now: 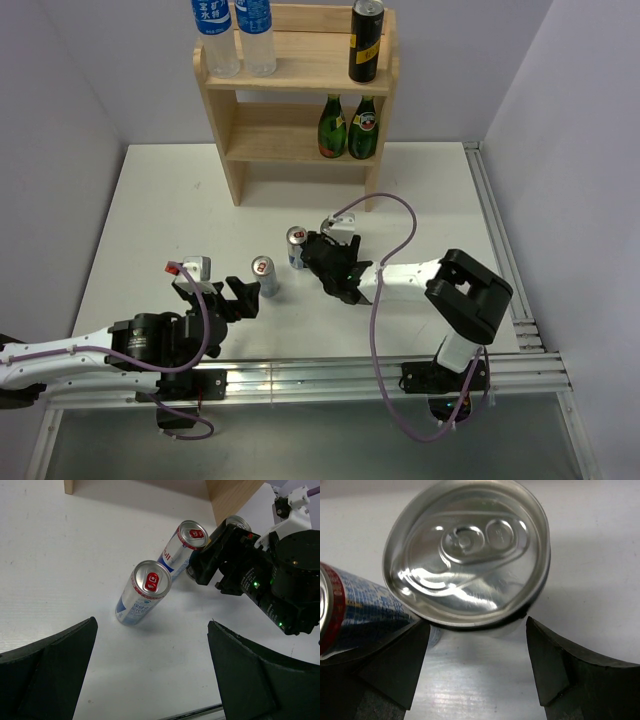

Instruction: Place and organize the beverage onto the shelf

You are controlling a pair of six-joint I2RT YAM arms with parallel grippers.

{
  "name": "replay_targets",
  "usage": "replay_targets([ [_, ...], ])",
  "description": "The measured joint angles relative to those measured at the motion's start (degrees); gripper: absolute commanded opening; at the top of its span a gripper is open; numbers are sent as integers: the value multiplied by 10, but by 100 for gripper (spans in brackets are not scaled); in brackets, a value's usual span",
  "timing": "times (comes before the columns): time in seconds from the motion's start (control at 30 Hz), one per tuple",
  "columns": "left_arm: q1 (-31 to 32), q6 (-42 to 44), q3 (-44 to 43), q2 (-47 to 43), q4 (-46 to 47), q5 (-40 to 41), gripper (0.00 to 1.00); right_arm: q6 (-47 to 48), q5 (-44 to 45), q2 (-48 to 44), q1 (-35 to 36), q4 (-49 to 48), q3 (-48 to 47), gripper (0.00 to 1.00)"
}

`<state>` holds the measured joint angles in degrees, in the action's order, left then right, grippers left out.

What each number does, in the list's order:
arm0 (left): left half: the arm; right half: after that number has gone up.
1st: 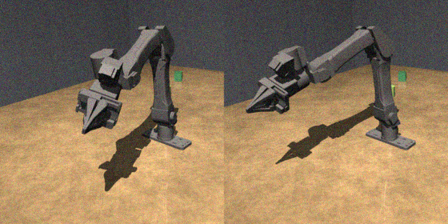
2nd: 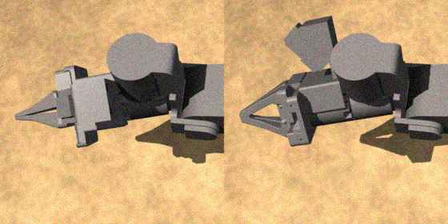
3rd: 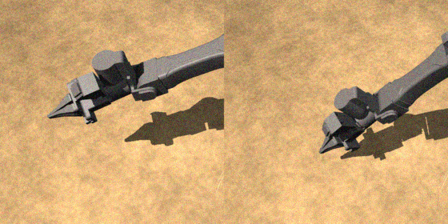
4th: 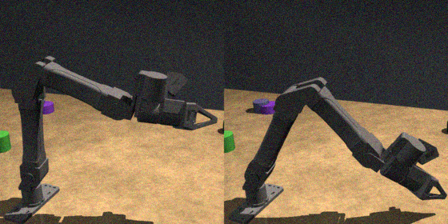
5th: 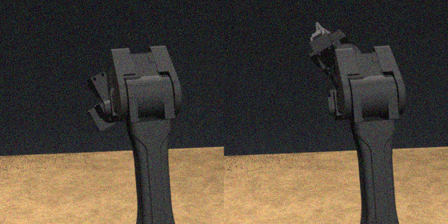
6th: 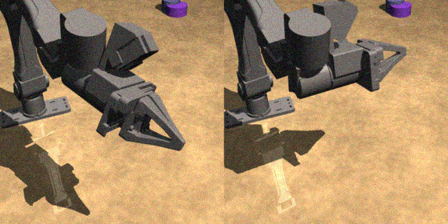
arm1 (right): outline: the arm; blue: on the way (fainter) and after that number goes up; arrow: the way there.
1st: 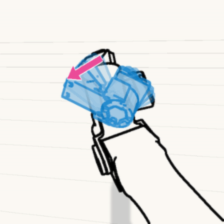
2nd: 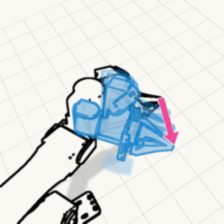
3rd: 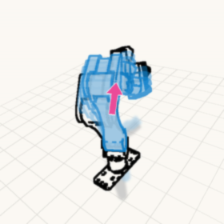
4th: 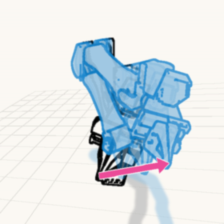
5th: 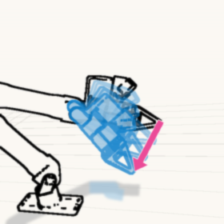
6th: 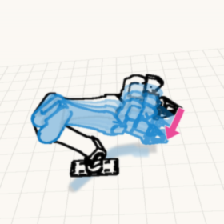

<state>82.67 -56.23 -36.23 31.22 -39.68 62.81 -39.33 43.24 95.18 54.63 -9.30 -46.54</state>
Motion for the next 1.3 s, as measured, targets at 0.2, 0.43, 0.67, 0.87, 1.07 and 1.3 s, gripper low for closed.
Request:
replay_targets([
  [0.2,0,0,0,0,0,0,99,0,10,28,-18,-1,-24,84],
  [0.43,1,0,0,0,0,0,99,0,9,47,-55,-10,-34,84],
  [0.67,1,1,0,0,1,0,99,6,7,66,-66,-26,-47,77],
  [0.87,1,1,0,0,4,0,99,21,14,78,-68,-47,-49,50],
  [1.07,1,1,0,0,5,0,99,41,13,93,-71,-68,-59,5],
  [1.3,1,9,3,-3,9,0,99,54,4,78,-68,-36,-60,0],
])
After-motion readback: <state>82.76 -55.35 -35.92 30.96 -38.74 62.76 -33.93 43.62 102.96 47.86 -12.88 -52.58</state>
